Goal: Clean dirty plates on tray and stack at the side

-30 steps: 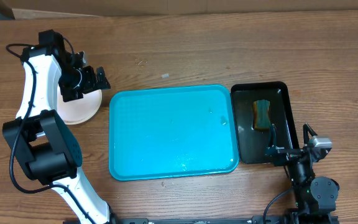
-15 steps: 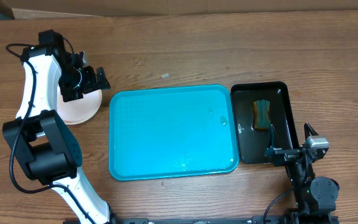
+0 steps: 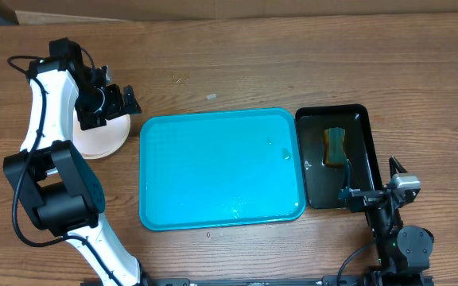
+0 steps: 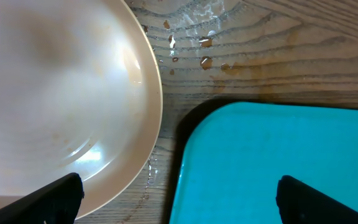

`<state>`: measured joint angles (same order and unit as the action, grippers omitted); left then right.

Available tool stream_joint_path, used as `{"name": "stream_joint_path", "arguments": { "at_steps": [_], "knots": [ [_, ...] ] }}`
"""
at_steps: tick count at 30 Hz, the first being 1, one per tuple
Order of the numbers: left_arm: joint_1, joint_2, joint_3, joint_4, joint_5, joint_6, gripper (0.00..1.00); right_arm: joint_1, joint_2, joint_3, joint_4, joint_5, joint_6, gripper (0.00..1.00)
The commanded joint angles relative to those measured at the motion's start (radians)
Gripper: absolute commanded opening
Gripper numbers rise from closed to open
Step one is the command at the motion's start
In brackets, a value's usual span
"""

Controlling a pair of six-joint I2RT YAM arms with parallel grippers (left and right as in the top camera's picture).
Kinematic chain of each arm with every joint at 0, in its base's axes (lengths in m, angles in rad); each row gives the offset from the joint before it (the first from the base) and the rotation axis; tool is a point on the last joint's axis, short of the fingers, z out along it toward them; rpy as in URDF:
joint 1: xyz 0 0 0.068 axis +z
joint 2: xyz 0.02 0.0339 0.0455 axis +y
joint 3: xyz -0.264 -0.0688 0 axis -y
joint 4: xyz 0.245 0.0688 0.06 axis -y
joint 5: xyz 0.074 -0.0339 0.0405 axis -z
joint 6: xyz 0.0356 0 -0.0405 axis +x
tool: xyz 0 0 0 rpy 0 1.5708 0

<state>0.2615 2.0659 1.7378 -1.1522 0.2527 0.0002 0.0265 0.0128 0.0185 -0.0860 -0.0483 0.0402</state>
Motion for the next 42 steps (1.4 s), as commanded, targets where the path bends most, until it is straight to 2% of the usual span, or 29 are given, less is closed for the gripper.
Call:
{"name": "stream_joint_path", "arguments": {
  "at_steps": [1,9,14,24,36,42],
  "knots": [
    [-0.002,-0.020,0.005,0.002,-0.001,0.012,1.00,-0.005,-0.010,-0.011,0.006,-0.005,-0.007,1.00],
    [-0.012,-0.027,0.003,0.002,-0.005,0.012,1.00,-0.005,-0.010,-0.011,0.006,-0.005,-0.007,1.00],
    [-0.053,-0.094,0.003,0.002,-0.006,0.012,1.00,-0.005,-0.010,-0.011,0.006,-0.005,-0.008,1.00],
    [-0.171,-0.422,0.003,0.002,-0.006,0.012,1.00,-0.005,-0.010,-0.011,0.006,-0.005,-0.007,1.00],
    [-0.173,-0.838,0.002,-0.008,-0.020,0.013,1.00,-0.005,-0.010,-0.011,0.006,-0.005,-0.008,1.00],
    [-0.173,-1.007,-0.072,-0.052,-0.027,0.015,1.00,-0.005,-0.010,-0.011,0.006,-0.005,-0.007,1.00]
  ]
}}
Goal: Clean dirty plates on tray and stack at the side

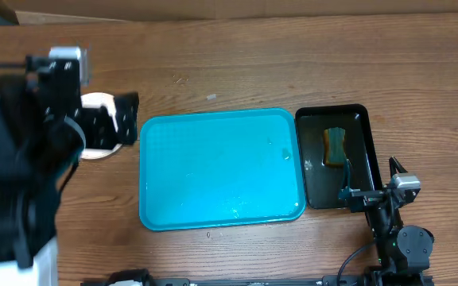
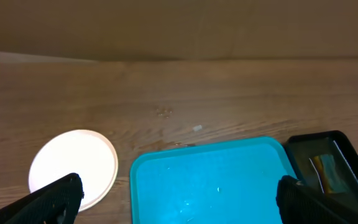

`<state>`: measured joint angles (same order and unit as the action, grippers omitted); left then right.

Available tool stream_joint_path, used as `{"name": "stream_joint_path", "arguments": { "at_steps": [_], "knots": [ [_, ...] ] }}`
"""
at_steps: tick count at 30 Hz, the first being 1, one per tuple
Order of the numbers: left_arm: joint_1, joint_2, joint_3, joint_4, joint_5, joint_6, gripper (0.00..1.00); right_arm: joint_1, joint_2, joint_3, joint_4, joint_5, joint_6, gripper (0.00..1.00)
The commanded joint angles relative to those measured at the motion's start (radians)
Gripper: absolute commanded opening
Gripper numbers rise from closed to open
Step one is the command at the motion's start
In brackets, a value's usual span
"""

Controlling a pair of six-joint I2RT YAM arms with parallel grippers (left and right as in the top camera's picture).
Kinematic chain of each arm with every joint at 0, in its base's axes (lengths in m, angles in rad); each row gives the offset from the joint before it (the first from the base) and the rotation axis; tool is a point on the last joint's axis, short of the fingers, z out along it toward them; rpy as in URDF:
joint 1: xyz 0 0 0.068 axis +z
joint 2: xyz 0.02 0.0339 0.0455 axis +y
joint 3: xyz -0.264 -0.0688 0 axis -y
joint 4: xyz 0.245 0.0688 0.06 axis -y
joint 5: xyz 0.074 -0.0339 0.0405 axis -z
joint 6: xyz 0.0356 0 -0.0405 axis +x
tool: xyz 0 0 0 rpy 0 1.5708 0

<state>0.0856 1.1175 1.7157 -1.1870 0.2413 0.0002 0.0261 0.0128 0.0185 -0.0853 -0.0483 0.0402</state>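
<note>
A white plate (image 2: 73, 168) lies flat on the table left of the blue tray (image 2: 213, 180); the overhead view shows only part of the plate (image 1: 94, 151) under my arm. The blue tray (image 1: 221, 168) holds no plates, only small wet specks. My left gripper (image 2: 179, 205) hangs high above the tray's left edge and the plate. It is open with nothing between its fingers (image 2: 48, 199). In the overhead view the left gripper (image 1: 111, 119) looms large and blurred. My right gripper (image 1: 368, 193) rests at the front right, its jaws unclear.
A black tray (image 1: 336, 157) with a yellow-brown sponge (image 1: 335, 147) stands against the blue tray's right side. A cardboard edge runs along the far side of the table (image 2: 166, 81). Small crumbs lie on the wood behind the blue tray.
My left gripper was low over the plate's rim and the tray's corner. It now sits much higher and looks down on the whole table. The plate stays beside the tray.
</note>
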Motion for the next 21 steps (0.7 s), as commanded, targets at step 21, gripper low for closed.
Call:
{"name": "stream_joint_path", "arguments": {
  "at_steps": [21],
  "knots": [
    [-0.049,-0.714,-1.033,1.169,0.021,-0.015,1.00,-0.005,-0.010,-0.011,0.005,-0.005,-0.008,1.00]
  ]
}}
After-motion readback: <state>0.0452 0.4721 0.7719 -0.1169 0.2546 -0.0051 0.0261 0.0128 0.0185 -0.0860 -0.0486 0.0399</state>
